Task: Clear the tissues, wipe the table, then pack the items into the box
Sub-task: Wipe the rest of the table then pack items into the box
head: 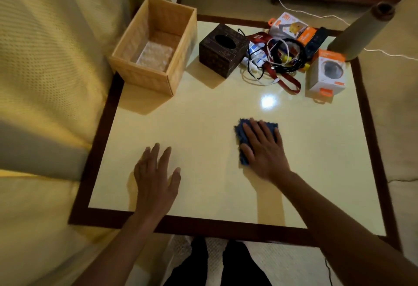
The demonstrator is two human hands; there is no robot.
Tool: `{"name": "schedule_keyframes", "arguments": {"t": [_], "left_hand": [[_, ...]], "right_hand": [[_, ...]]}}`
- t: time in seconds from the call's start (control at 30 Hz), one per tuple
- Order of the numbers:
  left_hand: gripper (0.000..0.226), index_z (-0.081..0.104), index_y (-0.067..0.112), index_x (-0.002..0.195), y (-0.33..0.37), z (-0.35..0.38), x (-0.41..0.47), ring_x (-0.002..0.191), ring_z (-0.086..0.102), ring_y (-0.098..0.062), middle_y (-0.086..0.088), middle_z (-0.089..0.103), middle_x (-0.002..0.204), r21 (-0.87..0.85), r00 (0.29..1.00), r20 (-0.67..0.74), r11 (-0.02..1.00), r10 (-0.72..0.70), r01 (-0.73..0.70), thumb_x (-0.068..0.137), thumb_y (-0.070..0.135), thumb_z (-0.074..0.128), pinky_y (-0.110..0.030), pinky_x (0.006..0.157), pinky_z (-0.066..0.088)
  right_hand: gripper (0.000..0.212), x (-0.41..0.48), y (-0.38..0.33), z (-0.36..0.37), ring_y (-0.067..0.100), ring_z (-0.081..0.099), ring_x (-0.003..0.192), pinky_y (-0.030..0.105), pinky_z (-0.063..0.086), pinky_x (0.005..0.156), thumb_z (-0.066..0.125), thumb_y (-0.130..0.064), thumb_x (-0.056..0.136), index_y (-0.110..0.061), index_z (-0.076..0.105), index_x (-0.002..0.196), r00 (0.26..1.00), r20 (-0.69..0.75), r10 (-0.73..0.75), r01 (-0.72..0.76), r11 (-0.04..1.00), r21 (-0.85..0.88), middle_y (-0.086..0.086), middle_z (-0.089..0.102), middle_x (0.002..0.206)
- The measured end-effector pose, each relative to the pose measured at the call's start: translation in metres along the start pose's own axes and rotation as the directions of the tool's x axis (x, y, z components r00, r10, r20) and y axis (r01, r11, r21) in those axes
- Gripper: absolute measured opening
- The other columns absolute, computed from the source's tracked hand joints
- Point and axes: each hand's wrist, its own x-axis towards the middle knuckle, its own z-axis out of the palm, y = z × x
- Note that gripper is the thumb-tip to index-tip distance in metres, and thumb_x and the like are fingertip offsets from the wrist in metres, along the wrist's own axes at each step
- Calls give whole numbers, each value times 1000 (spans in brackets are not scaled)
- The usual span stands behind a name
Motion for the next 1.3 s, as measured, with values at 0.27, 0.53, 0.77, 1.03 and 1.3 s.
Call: {"name": "schedule_keyframes", "arguments": {"t": [0.27,0.53,0.77,1.03,1.3], "left_hand": [[68,36,19,160,13,30,-26,157,19,-33,-8,24,170,102,997,-27,993,67,-64,101,53,38,-60,122,19],[71,33,19,161,14,36,-27,158,17,-33,-8,22,170,172,995,-66,983,72,-60,100,53,39,-59,123,16],[66,38,19,158,11,38,-24,157,20,-31,-7,27,169,153,992,-105,987,66,-50,100,50,40,-56,123,15],[70,32,23,160,13,35,-24,158,14,-29,-5,22,171,176,997,-66,984,34,-22,98,55,37,-54,125,14],[68,33,24,160,9,35,-22,158,14,-27,-5,22,171,152,996,-87,988,32,-19,98,52,39,-53,125,12]], "right_hand": [[65,62,-48,-8,20,-9,158,53,-6,126,13,-57,106,-30,2,164,999,-41,-2,4,998,59,-3,-1,172],[66,13,56,-11,19,1,159,54,2,126,13,-58,104,-31,9,164,990,-62,124,-123,992,12,-4,8,172],[66,50,-27,-2,22,-1,159,57,-1,125,18,-56,105,-28,9,164,996,-85,-20,24,998,53,-1,5,172],[64,-64,68,5,19,7,159,53,8,126,23,-56,105,-30,17,164,978,-9,-207,204,971,-122,-3,13,172],[67,3,-18,10,27,6,158,59,3,125,22,-56,105,-25,14,164,994,-82,-70,68,997,-29,3,11,172]]}}
